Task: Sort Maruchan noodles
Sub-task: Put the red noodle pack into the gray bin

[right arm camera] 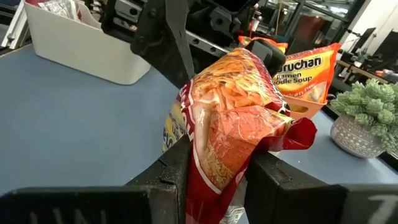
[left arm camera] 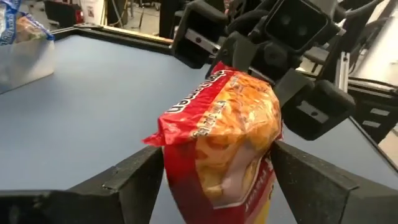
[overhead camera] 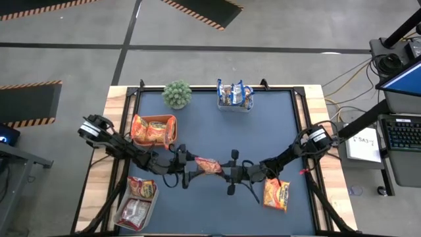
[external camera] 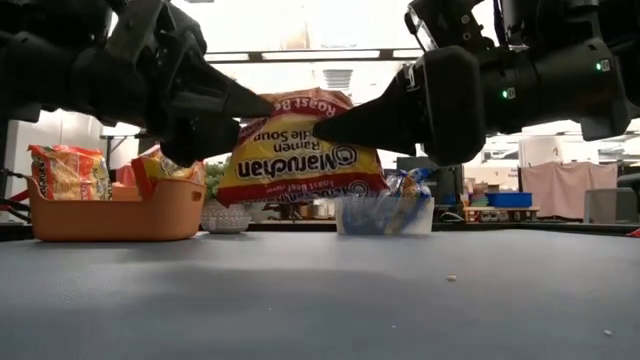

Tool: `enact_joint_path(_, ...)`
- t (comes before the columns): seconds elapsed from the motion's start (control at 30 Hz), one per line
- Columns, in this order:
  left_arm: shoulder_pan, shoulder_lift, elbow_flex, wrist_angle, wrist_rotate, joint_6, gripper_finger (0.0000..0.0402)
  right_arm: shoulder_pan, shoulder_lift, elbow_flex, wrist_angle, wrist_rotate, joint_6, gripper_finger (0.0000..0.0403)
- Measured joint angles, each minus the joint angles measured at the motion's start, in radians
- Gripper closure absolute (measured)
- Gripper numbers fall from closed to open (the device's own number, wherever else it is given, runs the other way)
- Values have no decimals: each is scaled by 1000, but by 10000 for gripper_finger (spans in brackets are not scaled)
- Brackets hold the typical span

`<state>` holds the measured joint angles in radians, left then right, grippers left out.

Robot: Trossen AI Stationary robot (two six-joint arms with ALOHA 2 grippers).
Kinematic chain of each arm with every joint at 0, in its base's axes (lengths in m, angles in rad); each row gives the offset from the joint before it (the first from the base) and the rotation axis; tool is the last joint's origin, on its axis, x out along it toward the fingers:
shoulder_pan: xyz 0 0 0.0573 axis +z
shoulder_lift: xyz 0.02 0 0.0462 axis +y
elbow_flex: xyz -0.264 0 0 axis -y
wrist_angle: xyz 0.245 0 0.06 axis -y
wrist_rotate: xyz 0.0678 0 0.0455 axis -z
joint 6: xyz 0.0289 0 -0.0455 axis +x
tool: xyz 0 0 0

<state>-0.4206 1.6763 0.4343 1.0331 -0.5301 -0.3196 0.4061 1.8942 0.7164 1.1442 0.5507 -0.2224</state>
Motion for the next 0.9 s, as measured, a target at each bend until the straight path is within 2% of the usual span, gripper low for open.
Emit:
enact_joint_path(0.2,2,18,-3,22,9,29,163,0,0,4,-5,1,2,306)
enact_joint_path(0.6,2,12,-3,21,0,50,301,0,0,7,-9,6,27,305)
enact_joint_path(0.7,2,11,-3,21,0,50,318,0,0,7,-10,5,67,305)
enact_joint_path(0.9,2,11,-3,20,0,50,323,0,0,7,-10,2,115,298)
